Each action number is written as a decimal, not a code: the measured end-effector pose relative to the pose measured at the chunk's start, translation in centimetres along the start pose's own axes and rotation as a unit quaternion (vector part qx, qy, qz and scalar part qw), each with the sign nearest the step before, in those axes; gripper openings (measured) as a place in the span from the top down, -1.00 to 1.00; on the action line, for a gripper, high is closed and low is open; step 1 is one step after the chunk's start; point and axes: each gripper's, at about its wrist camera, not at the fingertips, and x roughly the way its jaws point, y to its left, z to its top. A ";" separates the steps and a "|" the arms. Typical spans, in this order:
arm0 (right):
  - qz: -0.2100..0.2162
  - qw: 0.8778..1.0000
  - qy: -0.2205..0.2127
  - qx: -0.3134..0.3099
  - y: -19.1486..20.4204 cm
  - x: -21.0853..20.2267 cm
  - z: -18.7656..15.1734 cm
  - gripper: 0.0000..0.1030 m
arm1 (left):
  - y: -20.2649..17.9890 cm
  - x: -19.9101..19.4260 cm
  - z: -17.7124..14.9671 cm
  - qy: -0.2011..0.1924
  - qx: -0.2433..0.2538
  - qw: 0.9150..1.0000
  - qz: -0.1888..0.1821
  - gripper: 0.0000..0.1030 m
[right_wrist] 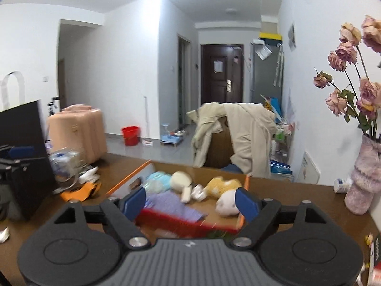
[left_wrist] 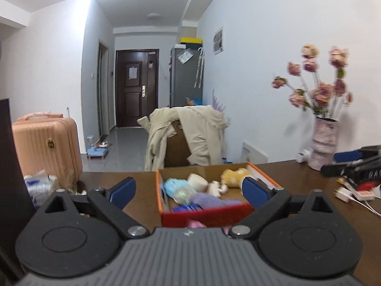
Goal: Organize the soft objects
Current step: 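Withdraw both open tools from the box toward the pink towel roll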
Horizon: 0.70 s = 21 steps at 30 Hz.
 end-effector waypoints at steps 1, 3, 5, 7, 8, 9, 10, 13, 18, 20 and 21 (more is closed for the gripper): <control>0.003 1.000 -0.003 -0.001 0.8 -0.9 -1.5 -0.61 | -0.6 -1.0 -1.0 -0.002 -0.001 1.000 -0.001 -0.92; 0.006 1.000 -0.003 -0.006 2.3 -2.4 -4.2 -0.62 | -1.8 -3.1 -3.3 -0.002 -0.007 1.000 -0.001 -0.96; 0.005 1.000 -0.011 0.000 3.5 -4.0 -7.1 -0.63 | -2.6 -5.0 -5.6 0.002 -0.016 1.000 -0.013 -0.99; 0.012 1.000 -0.011 0.012 4.6 -5.0 -9.7 -0.64 | -3.1 -6.1 -7.9 0.018 -0.017 0.999 -0.024 -1.00; 0.017 1.000 -0.004 0.014 5.1 -5.5 -11.1 -0.64 | -3.3 -6.5 -8.9 0.028 -0.021 0.999 -0.025 -0.99; 0.020 1.000 0.002 0.017 5.5 -5.9 -12.1 -0.64 | -3.5 -6.8 -9.7 0.041 -0.022 0.999 -0.026 -1.00; 0.025 0.999 0.011 0.017 5.9 -6.2 -13.2 -0.64 | -3.6 -7.0 -10.5 0.055 -0.021 0.998 -0.028 -1.00; 0.046 0.998 0.037 0.023 6.8 -6.4 -15.0 -0.64 | -3.4 -7.1 -11.6 0.073 -0.018 0.997 -0.020 -1.00; 0.038 0.998 0.052 0.028 7.6 -5.1 -15.3 -0.64 | -2.5 -6.2 -11.3 0.066 -0.038 0.997 -0.004 -0.99; 0.051 0.996 0.062 0.030 8.0 -3.7 -15.1 -0.64 | -2.3 -5.3 -11.4 0.071 -0.044 0.997 -0.004 -1.00; 0.059 0.995 0.070 0.029 8.3 -2.6 -15.0 -0.64 | -2.1 -4.7 -11.5 0.076 -0.046 0.996 -0.004 -0.99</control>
